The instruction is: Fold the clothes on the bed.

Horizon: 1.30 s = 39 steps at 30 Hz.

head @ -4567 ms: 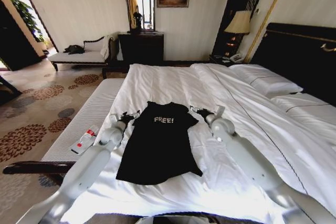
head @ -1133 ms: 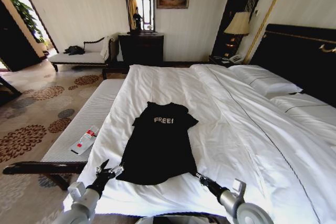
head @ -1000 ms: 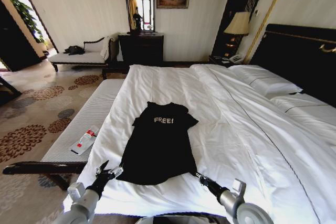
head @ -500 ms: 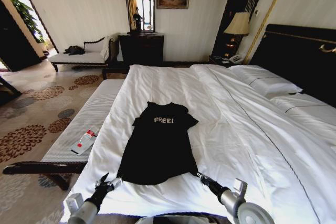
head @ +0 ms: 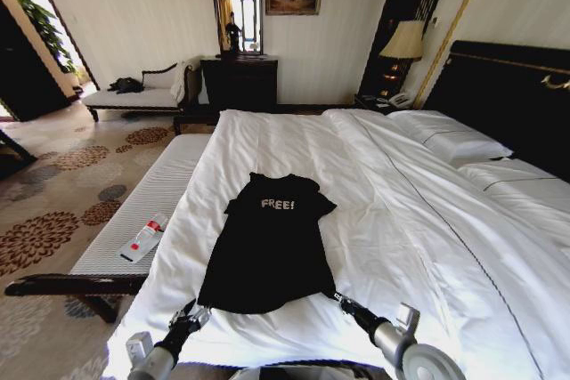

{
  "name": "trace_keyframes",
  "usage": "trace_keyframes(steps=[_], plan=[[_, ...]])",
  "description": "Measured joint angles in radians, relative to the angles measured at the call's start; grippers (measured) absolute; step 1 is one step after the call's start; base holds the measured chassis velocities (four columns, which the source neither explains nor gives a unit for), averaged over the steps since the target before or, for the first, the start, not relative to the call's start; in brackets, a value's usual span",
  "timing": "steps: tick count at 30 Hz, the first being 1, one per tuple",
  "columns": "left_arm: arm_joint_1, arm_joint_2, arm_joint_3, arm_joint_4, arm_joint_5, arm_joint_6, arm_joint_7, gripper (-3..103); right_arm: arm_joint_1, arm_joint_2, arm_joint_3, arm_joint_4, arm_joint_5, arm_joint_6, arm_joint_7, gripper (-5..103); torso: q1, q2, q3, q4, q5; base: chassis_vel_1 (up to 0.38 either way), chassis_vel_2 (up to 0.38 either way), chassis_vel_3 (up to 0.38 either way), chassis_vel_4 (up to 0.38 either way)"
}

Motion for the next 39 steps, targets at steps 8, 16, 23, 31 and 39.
trace_keyframes(steps=[8,16,23,31,39], plan=[[-0.006,-0.001,0.012,0.022,-0.003,0.002,-0.005,22,-0.002,0.007,-0.002,-0.003,0.000,0.000,0.004,0,0.000,0.000,0.000,0.0000,0.0000,0.000,0.000,0.000,0.000],[-0.018,-0.005,0.015,0.019,-0.004,0.002,-0.023,1,-0.001,0.012,-0.004,-0.004,0.003,0.001,0.006,0,0.000,0.000,0.000,0.0000,0.0000,0.000,0.000,0.000,0.000],[-0.004,-0.013,-0.037,-0.019,-0.031,-0.005,-0.024,1,-0.014,0.025,0.006,0.036,0.042,-0.011,0.034,0,0.000,0.000,0.000,0.0000,0.0000,0.000,0.000,0.000,0.000],[0.038,-0.013,-0.145,-0.078,-0.091,-0.014,-0.024,1,-0.041,0.029,0.063,0.129,0.197,-0.164,0.227,0,0.000,0.000,0.000,0.0000,0.0000,0.000,0.000,0.000,0.000],[0.063,-0.014,-0.172,-0.119,-0.098,-0.015,-0.030,1,-0.019,0.044,0.109,0.155,0.305,-0.222,0.346,0,0.000,0.000,0.000,0.0000,0.0000,0.000,0.000,0.000,0.000]])
